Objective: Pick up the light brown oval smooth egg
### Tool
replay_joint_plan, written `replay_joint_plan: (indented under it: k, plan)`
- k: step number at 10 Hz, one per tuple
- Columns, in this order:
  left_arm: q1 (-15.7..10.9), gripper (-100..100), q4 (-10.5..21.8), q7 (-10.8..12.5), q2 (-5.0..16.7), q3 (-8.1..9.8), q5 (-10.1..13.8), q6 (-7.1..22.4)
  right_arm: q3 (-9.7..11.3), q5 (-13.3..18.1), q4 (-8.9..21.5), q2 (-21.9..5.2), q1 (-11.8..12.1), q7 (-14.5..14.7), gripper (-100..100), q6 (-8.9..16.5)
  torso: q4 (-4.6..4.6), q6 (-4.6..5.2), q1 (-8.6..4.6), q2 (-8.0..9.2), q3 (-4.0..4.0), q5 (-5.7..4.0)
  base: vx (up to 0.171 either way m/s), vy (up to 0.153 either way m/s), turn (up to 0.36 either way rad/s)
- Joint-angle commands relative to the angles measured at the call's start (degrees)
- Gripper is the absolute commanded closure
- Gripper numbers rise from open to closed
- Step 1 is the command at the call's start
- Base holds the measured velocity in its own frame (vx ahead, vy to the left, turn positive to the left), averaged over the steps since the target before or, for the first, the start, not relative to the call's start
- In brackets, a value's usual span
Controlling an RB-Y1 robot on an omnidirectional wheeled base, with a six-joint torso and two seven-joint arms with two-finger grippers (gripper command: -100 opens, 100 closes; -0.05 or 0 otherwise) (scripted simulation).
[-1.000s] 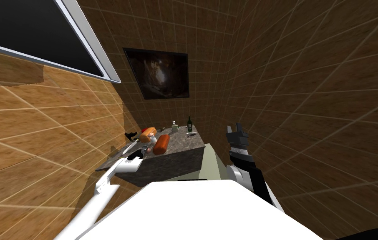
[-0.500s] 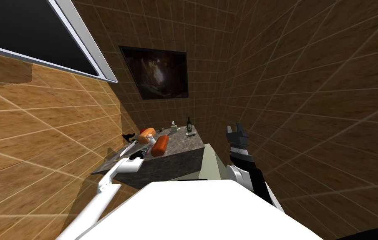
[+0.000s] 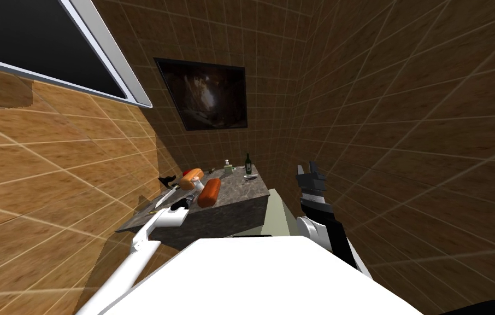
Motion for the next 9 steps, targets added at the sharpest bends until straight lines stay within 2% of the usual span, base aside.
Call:
replay_joint_plan:
  k: [1,4,5,6,7,8,9]
  plan:
    - [0.0,100,0.0,0.0,0.0,0.0,0.0,0.0,0.0,0.0,0.0,0.0,0.0,0.0,0,0.0,0.0,0.0,0.0,0.0,0.0,0.0,0.0,0.0,0.0]
    - [-0.09,100,-0.07,0.0,0.02,0.01,0.0,-0.06,0.0,0.0,0.0,0.0,0.0,0.0,0,0.0,-0.03,-0.07,-0.01,0.07,0.02,0.02,0.0,0.0,0.0]
    - [-0.1,0,-0.07,0.0,0.02,0.0,0.0,-0.06,0.0,0.0,0.0,0.0,0.0,0.0,0,0.0,-0.03,-0.08,-0.01,0.08,0.02,0.02,0.0,0.0,0.0]
    - [0.45,100,-1.79,0.08,0.45,0.16,0.48,1.08,0.0,0.0,0.0,0.0,0.0,0.0,0,0.0,-0.03,-0.08,-0.01,0.08,0.03,0.02,-0.036,-0.024,0.018]
    - [0.65,100,-2.5,0.12,0.61,0.19,0.65,1.6,0.0,0.0,0.0,0.0,0.0,0.0,0,0.0,-0.01,-0.1,-0.1,0.2,0.09,0.0,-0.05,-0.041,0.019]
    - [0.45,100,-1.75,0.05,0.54,0.17,0.55,0.91,0.01,0.0,0.0,0.01,-0.01,0.0,0,0.0,0.0,-0.11,-0.18,0.28,0.14,-0.01,-0.021,-0.019,0.007]
    - [0.5,0,-1.82,0.06,0.54,0.17,0.58,1.05,0.01,0.0,0.0,0.0,-0.01,0.0,0,0.0,0.0,-0.09,-0.12,0.21,0.11,-0.01,0.0,0.0,0.0]
